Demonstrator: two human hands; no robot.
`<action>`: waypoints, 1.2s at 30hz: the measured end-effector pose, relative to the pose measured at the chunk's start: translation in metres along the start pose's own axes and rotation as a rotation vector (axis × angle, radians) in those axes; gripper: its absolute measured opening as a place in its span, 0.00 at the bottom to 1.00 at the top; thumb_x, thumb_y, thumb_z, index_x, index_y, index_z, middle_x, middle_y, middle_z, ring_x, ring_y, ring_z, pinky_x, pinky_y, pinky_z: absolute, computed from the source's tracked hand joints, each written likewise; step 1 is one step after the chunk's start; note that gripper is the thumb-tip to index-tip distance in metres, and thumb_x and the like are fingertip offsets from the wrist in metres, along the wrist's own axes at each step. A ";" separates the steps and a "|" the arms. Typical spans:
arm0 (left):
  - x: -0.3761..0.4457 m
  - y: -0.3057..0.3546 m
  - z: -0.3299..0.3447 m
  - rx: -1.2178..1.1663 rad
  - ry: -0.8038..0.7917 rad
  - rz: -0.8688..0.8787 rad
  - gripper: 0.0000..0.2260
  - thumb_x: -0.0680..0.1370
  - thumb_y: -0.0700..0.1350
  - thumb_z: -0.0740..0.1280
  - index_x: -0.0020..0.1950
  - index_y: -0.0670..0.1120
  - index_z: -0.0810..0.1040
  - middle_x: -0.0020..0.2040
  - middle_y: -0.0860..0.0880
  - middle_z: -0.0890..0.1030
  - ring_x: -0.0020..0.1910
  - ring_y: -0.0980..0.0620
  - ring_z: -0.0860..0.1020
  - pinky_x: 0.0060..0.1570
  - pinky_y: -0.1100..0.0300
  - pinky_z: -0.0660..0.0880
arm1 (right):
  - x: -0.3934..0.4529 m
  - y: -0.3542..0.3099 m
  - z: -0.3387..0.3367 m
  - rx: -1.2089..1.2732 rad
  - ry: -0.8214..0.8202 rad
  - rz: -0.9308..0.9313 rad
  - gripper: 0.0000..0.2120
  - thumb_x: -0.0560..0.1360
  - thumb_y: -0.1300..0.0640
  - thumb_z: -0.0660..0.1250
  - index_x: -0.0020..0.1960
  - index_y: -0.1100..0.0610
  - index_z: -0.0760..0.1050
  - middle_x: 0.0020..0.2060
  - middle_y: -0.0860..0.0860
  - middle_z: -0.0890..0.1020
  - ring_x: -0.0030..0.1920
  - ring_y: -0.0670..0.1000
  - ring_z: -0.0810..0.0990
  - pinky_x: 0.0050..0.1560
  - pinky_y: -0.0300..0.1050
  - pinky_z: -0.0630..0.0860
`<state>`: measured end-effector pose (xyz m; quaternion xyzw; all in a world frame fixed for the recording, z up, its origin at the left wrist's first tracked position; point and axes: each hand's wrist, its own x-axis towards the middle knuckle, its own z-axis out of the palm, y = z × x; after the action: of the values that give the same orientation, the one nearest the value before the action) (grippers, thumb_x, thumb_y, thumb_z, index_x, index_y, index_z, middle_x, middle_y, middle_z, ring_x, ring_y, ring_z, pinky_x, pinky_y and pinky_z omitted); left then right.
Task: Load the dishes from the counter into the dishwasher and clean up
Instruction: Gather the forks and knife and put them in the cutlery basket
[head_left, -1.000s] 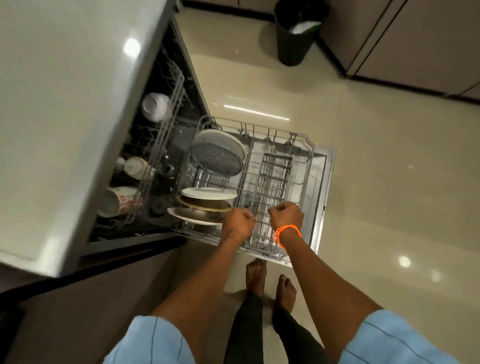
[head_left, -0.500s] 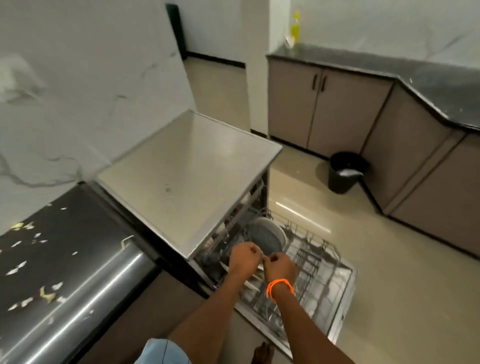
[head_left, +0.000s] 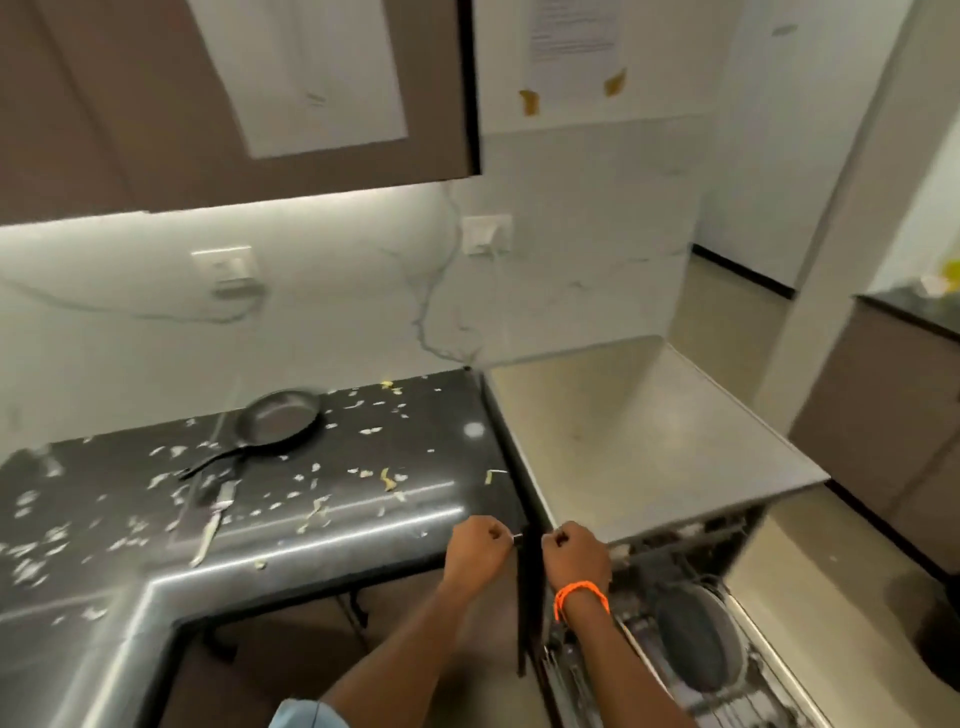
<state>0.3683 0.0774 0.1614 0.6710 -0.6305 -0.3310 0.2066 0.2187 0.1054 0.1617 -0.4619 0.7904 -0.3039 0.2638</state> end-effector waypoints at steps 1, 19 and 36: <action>-0.002 -0.014 -0.017 -0.004 0.045 -0.029 0.10 0.74 0.45 0.68 0.33 0.50 0.81 0.31 0.56 0.81 0.35 0.62 0.78 0.35 0.69 0.69 | -0.005 -0.015 0.014 0.006 -0.034 -0.028 0.08 0.73 0.54 0.68 0.39 0.57 0.78 0.41 0.54 0.84 0.47 0.59 0.81 0.42 0.44 0.70; -0.030 -0.282 -0.251 -0.092 0.476 -0.546 0.05 0.72 0.46 0.70 0.43 0.51 0.86 0.42 0.52 0.85 0.45 0.52 0.83 0.46 0.61 0.76 | -0.076 -0.218 0.257 -0.060 -0.500 -0.414 0.06 0.71 0.54 0.70 0.37 0.55 0.81 0.34 0.50 0.83 0.39 0.53 0.81 0.40 0.42 0.74; -0.005 -0.382 -0.324 -0.123 0.579 -0.843 0.05 0.70 0.44 0.69 0.38 0.53 0.83 0.42 0.56 0.84 0.44 0.56 0.82 0.46 0.60 0.78 | -0.074 -0.326 0.417 -0.279 -0.866 -0.529 0.05 0.73 0.53 0.69 0.39 0.52 0.79 0.40 0.51 0.84 0.44 0.53 0.81 0.43 0.41 0.73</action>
<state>0.8672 0.0822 0.1221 0.9175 -0.2017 -0.2228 0.2604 0.7277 -0.0541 0.1260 -0.7597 0.4982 -0.0334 0.4166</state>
